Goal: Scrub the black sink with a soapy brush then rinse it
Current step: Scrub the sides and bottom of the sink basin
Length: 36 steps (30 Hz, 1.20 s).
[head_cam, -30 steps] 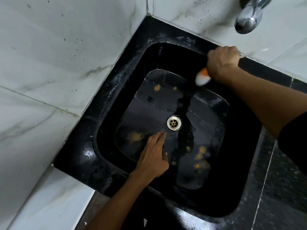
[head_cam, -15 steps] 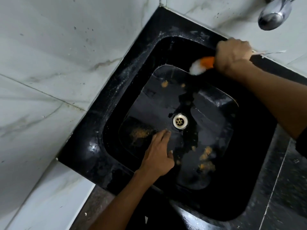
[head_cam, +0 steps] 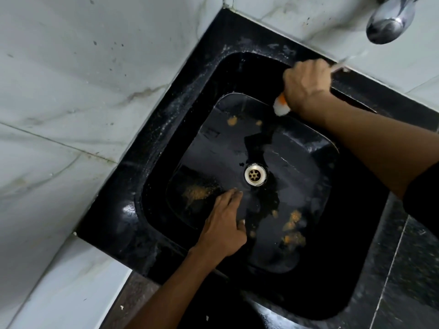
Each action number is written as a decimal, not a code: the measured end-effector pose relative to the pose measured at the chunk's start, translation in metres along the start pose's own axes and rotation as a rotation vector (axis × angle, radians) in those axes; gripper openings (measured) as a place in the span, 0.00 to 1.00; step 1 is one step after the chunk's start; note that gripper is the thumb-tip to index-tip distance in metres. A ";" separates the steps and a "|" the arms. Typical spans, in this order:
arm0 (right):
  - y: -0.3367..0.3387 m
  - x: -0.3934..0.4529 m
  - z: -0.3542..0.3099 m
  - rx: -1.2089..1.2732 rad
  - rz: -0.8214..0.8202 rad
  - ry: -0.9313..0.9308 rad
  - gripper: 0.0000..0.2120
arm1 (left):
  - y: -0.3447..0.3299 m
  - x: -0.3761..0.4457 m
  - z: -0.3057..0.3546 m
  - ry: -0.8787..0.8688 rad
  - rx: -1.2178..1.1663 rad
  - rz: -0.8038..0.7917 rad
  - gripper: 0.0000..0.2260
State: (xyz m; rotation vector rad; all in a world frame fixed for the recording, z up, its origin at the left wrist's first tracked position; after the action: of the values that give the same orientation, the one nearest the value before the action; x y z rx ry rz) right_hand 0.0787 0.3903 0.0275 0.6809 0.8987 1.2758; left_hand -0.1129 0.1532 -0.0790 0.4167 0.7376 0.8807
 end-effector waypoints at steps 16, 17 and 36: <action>0.009 0.015 -0.021 -0.119 0.052 0.146 0.08 | 0.000 0.001 -0.001 0.004 -0.006 -0.001 0.32; 0.011 0.018 -0.022 -0.114 0.068 0.136 0.10 | 0.000 0.001 -0.002 0.007 -0.002 -0.001 0.32; -0.059 -0.045 0.087 -0.157 -0.179 -0.224 0.12 | -0.007 0.000 -0.002 -0.002 0.030 -0.045 0.32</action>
State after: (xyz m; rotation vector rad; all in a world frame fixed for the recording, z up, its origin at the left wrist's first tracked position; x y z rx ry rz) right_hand 0.1818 0.3398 0.0297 0.5920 0.6531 1.0745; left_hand -0.1102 0.1494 -0.0846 0.4257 0.7562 0.8274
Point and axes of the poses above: each hand's wrist, its own x-axis towards the middle knuckle, its own y-axis out of the back of the hand, z = x × y, the point moved 5 cm from there along x, towards the middle knuckle, and after that the axes turned 3 degrees about -y, right-handed, at the moved point
